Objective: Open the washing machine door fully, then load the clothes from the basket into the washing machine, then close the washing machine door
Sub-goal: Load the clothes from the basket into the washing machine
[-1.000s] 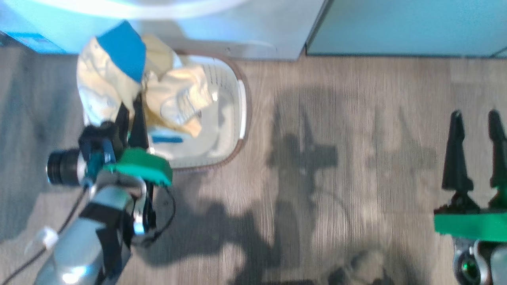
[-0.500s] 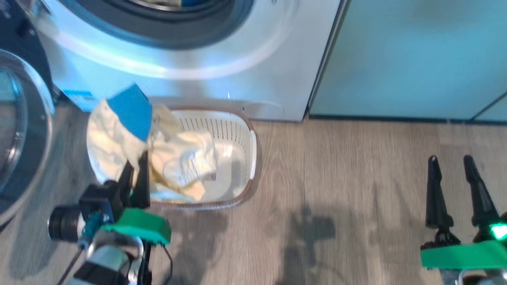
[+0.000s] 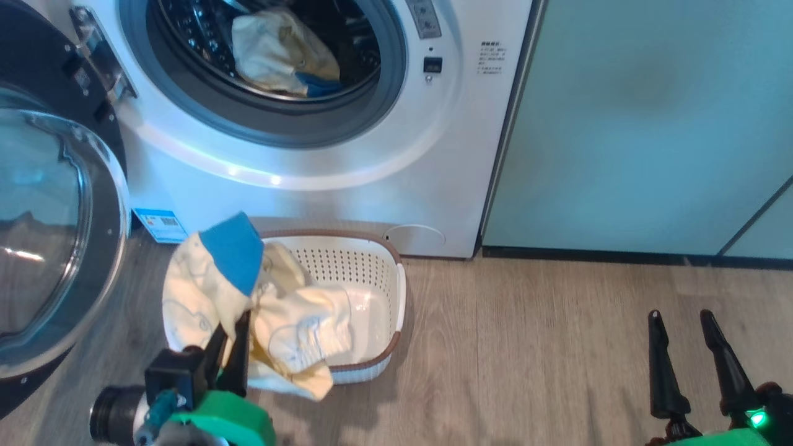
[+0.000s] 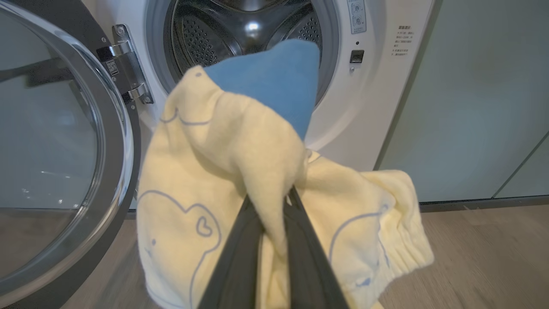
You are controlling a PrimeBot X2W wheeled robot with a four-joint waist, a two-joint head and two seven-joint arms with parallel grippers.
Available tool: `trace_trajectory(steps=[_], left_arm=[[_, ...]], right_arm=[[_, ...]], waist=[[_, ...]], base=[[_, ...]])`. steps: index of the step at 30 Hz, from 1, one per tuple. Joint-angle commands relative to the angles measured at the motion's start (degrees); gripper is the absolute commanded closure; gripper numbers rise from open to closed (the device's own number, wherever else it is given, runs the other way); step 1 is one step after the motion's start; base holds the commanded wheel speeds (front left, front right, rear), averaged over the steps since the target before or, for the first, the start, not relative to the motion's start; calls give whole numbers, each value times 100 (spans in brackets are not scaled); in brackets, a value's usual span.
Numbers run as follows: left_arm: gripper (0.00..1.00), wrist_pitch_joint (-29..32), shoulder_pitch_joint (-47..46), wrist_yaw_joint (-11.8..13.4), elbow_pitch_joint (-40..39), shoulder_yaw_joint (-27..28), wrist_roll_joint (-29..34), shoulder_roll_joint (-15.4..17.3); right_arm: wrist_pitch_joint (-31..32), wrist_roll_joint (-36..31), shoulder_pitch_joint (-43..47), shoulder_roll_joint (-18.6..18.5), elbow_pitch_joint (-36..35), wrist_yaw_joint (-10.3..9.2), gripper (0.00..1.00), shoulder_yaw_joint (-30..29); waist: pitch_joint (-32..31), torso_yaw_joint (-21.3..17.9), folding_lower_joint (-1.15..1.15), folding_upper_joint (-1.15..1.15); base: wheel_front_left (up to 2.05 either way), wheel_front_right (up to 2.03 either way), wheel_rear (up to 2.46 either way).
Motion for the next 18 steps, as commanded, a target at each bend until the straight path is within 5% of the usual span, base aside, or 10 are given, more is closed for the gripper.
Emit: trace_trajectory(steps=[1, 18], left_arm=[[100, -16, -177, 342, -210, 225, -33, 149], [100, 2, -54, 363, -220, 149, -109, 116]], right_arm=[[-37, -46, -96, -125, -157, -16, 0, 120], [-37, -158, 47, -146, -64, -16, 0, 35]], waist=[[-70, -6, 1, 0], [-127, -50, 1, 0]], base=[[0, 0, 0], [0, 0, 0]])
